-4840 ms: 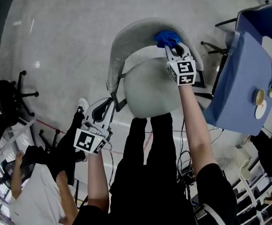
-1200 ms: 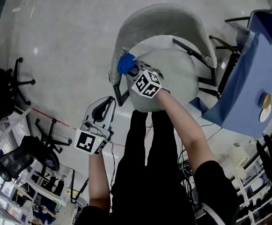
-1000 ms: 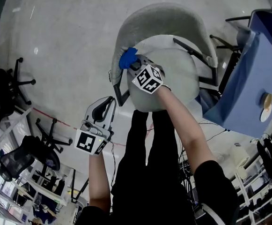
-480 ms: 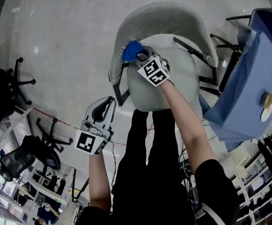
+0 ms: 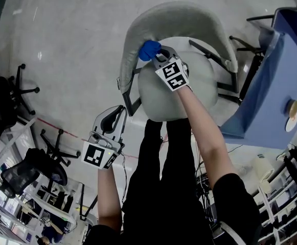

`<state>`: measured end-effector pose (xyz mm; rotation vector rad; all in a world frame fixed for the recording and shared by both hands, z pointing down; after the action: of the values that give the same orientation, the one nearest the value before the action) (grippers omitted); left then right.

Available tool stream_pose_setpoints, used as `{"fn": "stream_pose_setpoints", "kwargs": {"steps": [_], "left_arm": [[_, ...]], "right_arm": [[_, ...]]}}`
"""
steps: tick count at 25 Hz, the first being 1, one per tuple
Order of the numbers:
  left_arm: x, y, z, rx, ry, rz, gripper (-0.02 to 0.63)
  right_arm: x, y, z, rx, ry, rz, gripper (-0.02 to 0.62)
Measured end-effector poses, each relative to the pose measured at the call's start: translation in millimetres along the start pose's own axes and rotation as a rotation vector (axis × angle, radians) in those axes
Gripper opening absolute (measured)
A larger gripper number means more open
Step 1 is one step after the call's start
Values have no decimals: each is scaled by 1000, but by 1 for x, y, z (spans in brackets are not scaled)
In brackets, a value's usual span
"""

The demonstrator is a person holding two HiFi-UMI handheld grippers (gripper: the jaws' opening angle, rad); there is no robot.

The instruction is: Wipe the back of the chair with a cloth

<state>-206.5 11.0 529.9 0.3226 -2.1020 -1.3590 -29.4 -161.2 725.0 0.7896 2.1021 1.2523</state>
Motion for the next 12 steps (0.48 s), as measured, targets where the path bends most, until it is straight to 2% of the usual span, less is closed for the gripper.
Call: {"fn": "stream_pose_setpoints", "kwargs": {"steps": [6,12], "left_arm": [[-1,-2,-2,1,4,-3,41],[-1,-2,-4,-1,10,-5,41]], "right_arm": [[-20,0,9,-19,69,-45,81],[-60,8,31,-51,214,-122,81]]}}
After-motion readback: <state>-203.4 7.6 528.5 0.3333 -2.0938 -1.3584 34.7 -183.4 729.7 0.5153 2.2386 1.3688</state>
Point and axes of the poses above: the fingertips, and each gripper's own axes: z backward along the fingers, x to its left, y out of its underside, the point moved 8 cm from there along z, backward along the fingers, and after that the axes turned 13 degrees about -x, right-handed, at the moved point
